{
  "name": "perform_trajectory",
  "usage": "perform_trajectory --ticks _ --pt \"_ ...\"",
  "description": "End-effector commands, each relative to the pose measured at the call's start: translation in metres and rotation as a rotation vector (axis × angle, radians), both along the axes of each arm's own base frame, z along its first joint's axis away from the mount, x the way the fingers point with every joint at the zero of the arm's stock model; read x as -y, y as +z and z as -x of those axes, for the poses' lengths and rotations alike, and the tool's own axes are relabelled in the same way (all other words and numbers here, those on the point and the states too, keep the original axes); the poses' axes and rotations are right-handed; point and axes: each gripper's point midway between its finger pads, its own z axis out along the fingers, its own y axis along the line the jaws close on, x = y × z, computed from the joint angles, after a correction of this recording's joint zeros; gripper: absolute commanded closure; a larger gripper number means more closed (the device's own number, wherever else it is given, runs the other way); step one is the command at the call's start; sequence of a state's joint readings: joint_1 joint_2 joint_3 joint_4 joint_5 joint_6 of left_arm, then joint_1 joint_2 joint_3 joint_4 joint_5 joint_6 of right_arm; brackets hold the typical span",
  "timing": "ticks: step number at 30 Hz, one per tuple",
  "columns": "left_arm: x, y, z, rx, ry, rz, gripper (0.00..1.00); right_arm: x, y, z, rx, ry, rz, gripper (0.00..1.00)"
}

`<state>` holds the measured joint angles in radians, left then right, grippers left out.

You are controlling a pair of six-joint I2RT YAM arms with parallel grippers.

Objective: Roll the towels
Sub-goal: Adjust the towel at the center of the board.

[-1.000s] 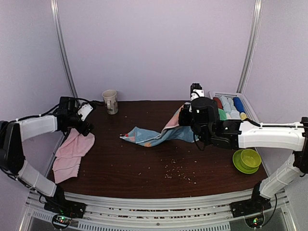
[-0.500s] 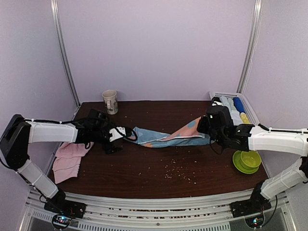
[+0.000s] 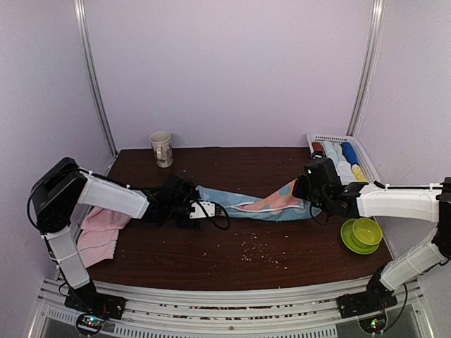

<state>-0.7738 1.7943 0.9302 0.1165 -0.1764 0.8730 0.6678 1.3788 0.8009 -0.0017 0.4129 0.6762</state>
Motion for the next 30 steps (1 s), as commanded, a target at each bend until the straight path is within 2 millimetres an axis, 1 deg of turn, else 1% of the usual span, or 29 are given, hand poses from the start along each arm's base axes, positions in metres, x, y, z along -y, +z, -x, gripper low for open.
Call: perform_trajectory --ticks 1,6,11,14,18,22,26,29,30 --pt "0.016 0.010 -0.018 0.107 -0.006 -0.022 0.26 -0.002 0.001 -0.003 0.009 0.015 -0.041 1.00" --pt "0.018 -0.005 -0.026 0.156 -0.020 -0.093 0.37 -0.001 -0.002 -0.004 0.003 0.021 -0.042 1.00" --pt "0.020 -0.012 -0.030 0.161 -0.016 -0.119 0.45 0.000 -0.006 -0.004 -0.004 0.027 -0.043 1.00" --pt "0.022 -0.013 -0.033 0.161 -0.010 -0.120 0.46 0.000 -0.008 -0.005 -0.006 0.029 -0.046 1.00" --pt "0.026 -0.011 -0.038 0.153 0.005 -0.109 0.54 -0.001 -0.012 -0.004 -0.011 0.035 -0.052 1.00" --pt "0.031 -0.007 -0.040 0.150 0.008 -0.089 0.57 -0.003 -0.016 -0.005 -0.020 0.041 -0.053 1.00" --pt "0.033 -0.007 -0.042 0.144 0.012 -0.085 0.63 -0.003 -0.019 -0.005 -0.024 0.041 -0.054 1.00" --pt "0.033 -0.011 -0.042 0.139 0.016 -0.092 0.73 -0.004 -0.021 -0.005 -0.027 0.044 -0.054 1.00" --pt "0.033 -0.011 -0.043 0.137 0.018 -0.093 0.78 -0.004 -0.021 -0.005 -0.029 0.046 -0.055 1.00"
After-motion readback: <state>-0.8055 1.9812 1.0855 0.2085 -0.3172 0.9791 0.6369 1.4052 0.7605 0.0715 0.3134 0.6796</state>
